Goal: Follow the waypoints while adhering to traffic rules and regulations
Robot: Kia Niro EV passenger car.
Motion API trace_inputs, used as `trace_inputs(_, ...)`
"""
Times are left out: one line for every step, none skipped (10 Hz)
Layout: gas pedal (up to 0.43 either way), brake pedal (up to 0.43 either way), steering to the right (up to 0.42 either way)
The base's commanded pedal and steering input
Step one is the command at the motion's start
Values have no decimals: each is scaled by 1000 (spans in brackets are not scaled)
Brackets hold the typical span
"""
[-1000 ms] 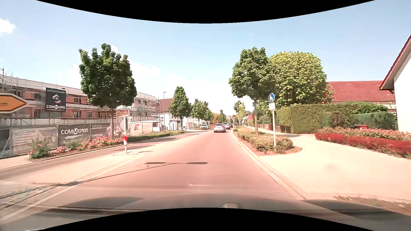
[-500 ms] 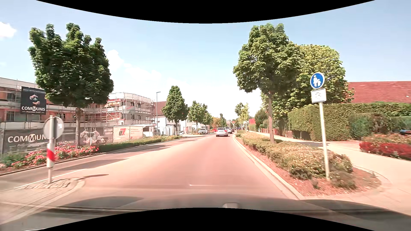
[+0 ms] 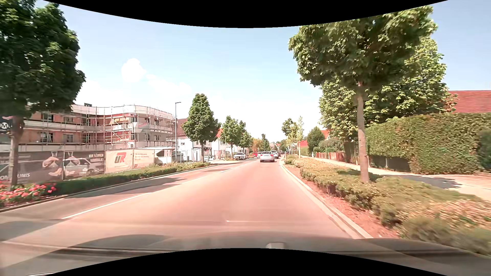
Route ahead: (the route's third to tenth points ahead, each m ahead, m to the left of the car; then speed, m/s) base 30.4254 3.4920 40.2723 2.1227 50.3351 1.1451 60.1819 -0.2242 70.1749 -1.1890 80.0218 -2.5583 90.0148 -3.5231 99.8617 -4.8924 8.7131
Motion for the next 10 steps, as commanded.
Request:
trace_inputs(138,0,5)
trace_inputs(150,0,5)
trace_inputs(150,0,6)
trace_inputs(157,0,6)
trace_inputs(157,0,6)
trace_inputs(157,0,6)
trace_inputs(157,0,7)
trace_inputs(157,0,7)
trace_inputs(157,0,8)
trace_inputs(157,0,8)
